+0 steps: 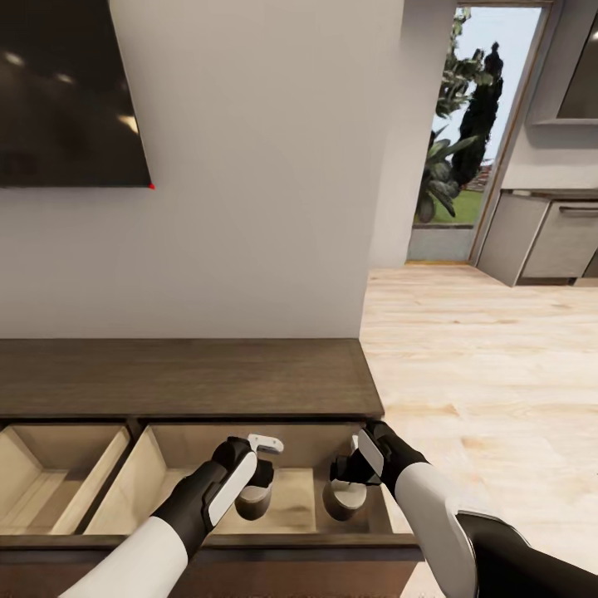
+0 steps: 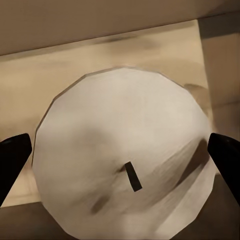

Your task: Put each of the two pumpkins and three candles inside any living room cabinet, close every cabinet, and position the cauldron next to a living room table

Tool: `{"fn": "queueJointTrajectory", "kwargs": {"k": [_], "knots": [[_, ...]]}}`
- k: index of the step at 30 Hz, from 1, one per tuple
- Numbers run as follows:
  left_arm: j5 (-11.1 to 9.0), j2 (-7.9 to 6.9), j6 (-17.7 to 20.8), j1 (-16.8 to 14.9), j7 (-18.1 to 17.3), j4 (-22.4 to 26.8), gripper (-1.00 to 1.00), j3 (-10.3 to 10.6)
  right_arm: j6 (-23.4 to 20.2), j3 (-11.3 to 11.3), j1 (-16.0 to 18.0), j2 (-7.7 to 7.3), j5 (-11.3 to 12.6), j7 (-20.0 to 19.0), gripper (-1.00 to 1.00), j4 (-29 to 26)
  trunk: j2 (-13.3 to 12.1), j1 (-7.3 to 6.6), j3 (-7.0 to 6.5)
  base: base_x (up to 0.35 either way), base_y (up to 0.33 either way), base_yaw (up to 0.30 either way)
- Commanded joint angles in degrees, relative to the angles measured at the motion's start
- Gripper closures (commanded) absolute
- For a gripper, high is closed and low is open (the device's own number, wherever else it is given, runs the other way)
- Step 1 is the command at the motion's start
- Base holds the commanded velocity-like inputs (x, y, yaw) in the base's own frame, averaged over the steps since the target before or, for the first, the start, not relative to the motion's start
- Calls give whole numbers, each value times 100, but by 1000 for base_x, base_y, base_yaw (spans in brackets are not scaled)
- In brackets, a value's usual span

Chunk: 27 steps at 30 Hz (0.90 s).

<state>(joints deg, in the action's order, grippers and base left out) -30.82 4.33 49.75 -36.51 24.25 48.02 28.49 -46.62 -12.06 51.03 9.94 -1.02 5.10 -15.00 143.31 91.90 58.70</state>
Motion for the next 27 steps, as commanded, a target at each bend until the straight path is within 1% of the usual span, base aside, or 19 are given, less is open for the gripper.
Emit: {"fn": "queueJointTrajectory", "kwargs": {"k": [1,7,11,18,23,26,27], "knots": [[-56,-2,8,-5,54,6,100,15,-22,-43,3,6,-4,26,100,-9,5,1,28,0,0,0],[-56,-2,5,-5,57,6,100,16,-22,-43,3,6,-4,26,100,-12,13,16,161,0,0,0],[-56,-2,2,-5,58,11,100,16,-22,-43,3,6,-4,26,100,-10,13,16,161,0,0,0],[-56,-2,0,-5,55,23,100,16,-22,-43,3,6,-4,26,100,-12,22,34,316,0,0,0],[-56,-2,0,-5,59,29,100,16,-22,-43,3,6,-4,26,100,-10,22,34,316,0,0,0],[-56,-2,0,-5,56,31,100,16,-22,-43,3,6,-4,26,100,-8,26,42,383,0,0,0],[-56,-2,0,-5,57,32,100,16,-22,-43,3,6,-4,26,100,-9,26,42,383,0,0,0]]}}
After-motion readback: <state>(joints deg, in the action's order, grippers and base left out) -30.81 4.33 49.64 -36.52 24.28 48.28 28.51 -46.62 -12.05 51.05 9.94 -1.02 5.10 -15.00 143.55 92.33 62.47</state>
